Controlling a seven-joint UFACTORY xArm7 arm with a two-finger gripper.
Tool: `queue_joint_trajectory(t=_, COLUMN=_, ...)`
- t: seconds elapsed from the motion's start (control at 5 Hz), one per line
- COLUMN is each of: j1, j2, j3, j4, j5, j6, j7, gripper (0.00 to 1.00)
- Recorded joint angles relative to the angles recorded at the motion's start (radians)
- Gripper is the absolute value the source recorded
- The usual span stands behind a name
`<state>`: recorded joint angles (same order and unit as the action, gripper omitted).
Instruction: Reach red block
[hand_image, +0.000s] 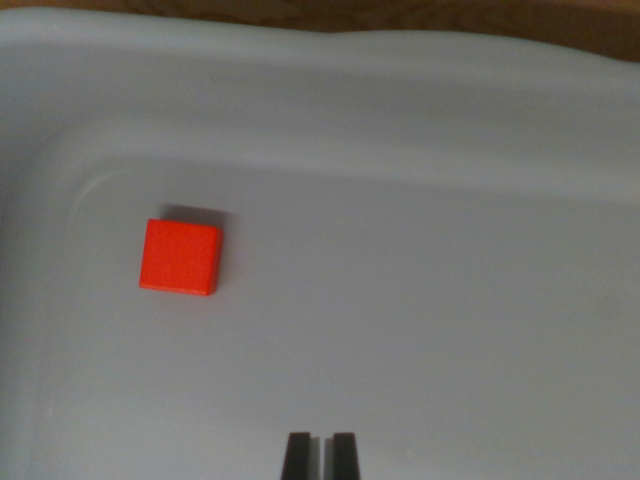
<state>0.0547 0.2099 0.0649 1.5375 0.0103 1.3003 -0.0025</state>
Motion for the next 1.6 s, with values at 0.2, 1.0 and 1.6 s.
queue_joint_trajectory(t=0.2, j1=0.0100, j2=0.038, j3=0.005, j4=-0.005, j5=-0.0058, j6=-0.043, j7=0.003, gripper=0.00)
queue_joint_trajectory(t=1.0, j1=0.0318, j2=0.120, j3=0.016, j4=-0.017, j5=-0.0183, j6=-0.137, j7=0.009, gripper=0.00)
queue_joint_trajectory(t=1.6, j1=0.0427, j2=0.162, j3=0.021, j4=-0.023, j5=-0.0246, j6=-0.185, j7=0.012, gripper=0.00)
